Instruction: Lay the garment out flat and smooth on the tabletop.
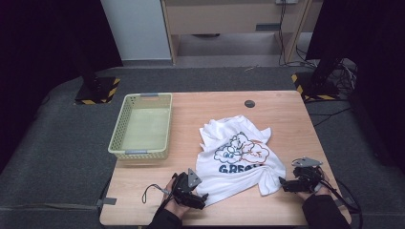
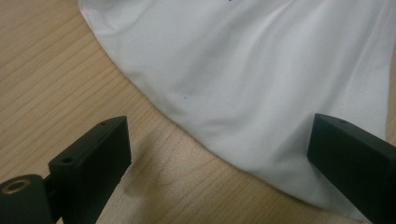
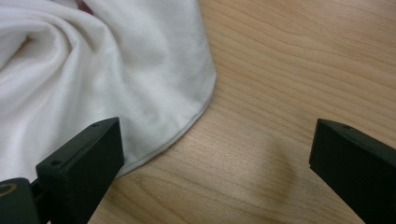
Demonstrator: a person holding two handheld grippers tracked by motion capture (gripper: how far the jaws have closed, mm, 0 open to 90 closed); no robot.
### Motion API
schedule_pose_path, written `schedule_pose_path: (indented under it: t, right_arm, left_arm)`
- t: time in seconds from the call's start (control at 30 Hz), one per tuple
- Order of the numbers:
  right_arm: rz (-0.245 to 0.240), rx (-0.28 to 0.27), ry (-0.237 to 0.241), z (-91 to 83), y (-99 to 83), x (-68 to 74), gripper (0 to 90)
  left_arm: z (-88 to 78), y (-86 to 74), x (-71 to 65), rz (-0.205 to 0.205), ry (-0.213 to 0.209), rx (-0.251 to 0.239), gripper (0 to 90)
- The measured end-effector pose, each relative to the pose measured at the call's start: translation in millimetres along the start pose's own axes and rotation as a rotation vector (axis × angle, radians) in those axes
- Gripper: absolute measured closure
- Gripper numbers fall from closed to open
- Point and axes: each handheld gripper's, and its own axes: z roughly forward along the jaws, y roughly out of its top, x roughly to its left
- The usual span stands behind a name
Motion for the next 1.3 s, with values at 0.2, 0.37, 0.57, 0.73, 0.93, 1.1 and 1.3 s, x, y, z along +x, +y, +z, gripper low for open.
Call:
schedule_pose_path:
  t: [0.2, 0.37, 0.57, 0.73, 0.93, 1.1, 1.3]
  right_arm:
    - [0.0, -0.046, 0.046, -6.9, 4.0, 7.1, 3.2]
    - [-0.011, -0.069, 0.11, -8.6, 5.9, 21.4, 3.0]
    - [-0.014, -0.045, 0.135, -3.4, 4.2, 33.4, 2.4]
    - [-0.043, -0.015, 0.116, 0.2, 2.1, 36.5, 2.1]
    - [-0.056, -0.007, 0.108, -1.3, -0.3, 37.5, 1.8]
    - [-0.056, -0.008, 0.105, -4.5, -4.6, 34.3, 1.6]
    - [-0.037, 0.003, 0.099, -9.0, -11.5, 25.0, 1.3]
  left_arm:
    - [-0.4, 0.3, 0.1, 0.004, -0.006, 0.004, 5.3]
    - [-0.9, 0.3, 1.9, -0.025, -0.021, -0.008, 5.0]
    - [-1.4, -0.4, 4.8, -0.035, -0.016, -0.009, 4.9]
    - [0.0, -1.0, 3.6, -0.012, -0.004, 0.004, 4.4]
    - [-1.3, -2.1, 3.5, -0.01, 0.0, 0.008, 4.4]
    - [-5.0, -5.2, 4.4, 0.0, 0.005, 0.016, 4.4]
    - [-7.6, -8.0, 6.1, 0.008, 0.01, 0.016, 4.3]
